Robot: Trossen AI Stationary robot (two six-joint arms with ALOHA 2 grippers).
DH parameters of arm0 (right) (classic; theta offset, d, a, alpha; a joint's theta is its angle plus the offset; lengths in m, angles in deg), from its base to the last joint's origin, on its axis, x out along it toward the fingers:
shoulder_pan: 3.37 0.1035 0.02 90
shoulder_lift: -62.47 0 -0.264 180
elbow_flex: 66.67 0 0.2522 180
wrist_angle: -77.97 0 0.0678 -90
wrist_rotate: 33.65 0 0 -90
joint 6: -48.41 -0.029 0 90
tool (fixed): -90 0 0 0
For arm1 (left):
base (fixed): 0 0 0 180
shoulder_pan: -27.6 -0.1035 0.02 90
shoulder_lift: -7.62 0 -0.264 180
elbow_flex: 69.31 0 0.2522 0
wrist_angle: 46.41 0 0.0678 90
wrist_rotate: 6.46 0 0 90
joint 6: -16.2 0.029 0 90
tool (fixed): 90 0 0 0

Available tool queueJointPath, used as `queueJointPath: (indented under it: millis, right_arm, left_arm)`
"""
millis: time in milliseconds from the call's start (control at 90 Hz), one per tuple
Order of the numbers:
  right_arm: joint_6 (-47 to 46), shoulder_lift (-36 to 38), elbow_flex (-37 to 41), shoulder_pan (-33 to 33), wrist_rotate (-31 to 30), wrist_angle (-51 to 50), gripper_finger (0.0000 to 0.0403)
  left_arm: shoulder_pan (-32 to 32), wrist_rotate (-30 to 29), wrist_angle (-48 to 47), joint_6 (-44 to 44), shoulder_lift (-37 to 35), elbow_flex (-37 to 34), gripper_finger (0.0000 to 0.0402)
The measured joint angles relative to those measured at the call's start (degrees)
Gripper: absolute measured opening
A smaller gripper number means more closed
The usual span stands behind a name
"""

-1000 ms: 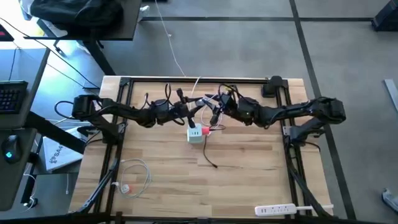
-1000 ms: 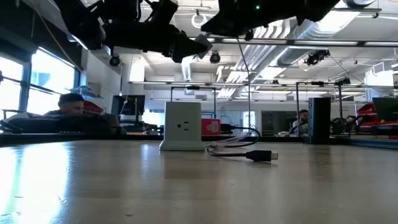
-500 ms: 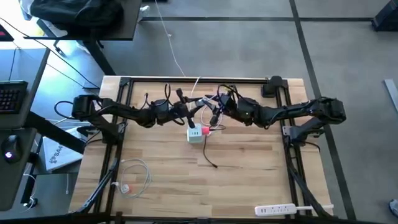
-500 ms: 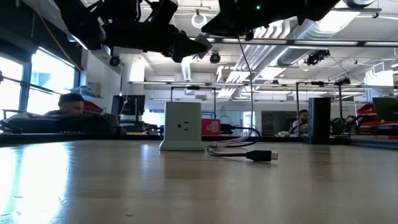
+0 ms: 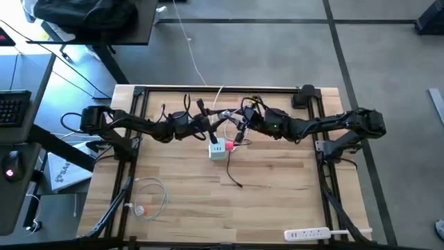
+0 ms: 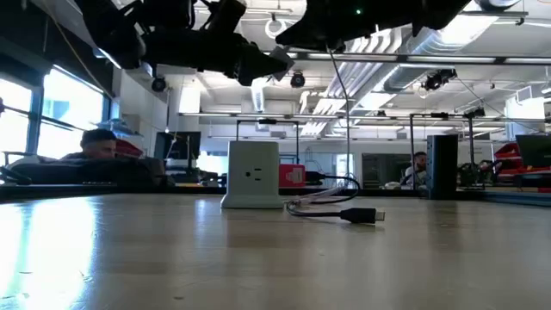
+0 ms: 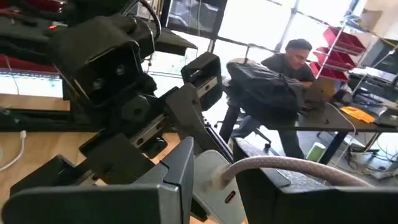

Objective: Insert USB
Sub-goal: Insert the light pink charger cable into the white charger adapter, then insert the white charger adapter into the black outlet extension

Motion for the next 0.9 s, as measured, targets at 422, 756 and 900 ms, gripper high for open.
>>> queueJointPath:
  millis: [422,756,900]
  right_arm:
    - [0.2,0.0,0.0,-0.4,0.4,-0.3,0.0079]
    - [0.2,0.0,0.0,-0.4,0.1,-0.6,0.0078]
    - [-0.4,0.0,0.0,-0.4,-0.7,-0.2,0.0078]
  left_arm:
    - [-0.4,3.0,0.0,-1.3,0.0,0.0,0.0103]
    - [-0.5,3.2,-0.7,-1.7,0.0,0.0,0.0104]
    - [-0.5,3.2,-1.3,-1.6,0.0,0.0,0.0104]
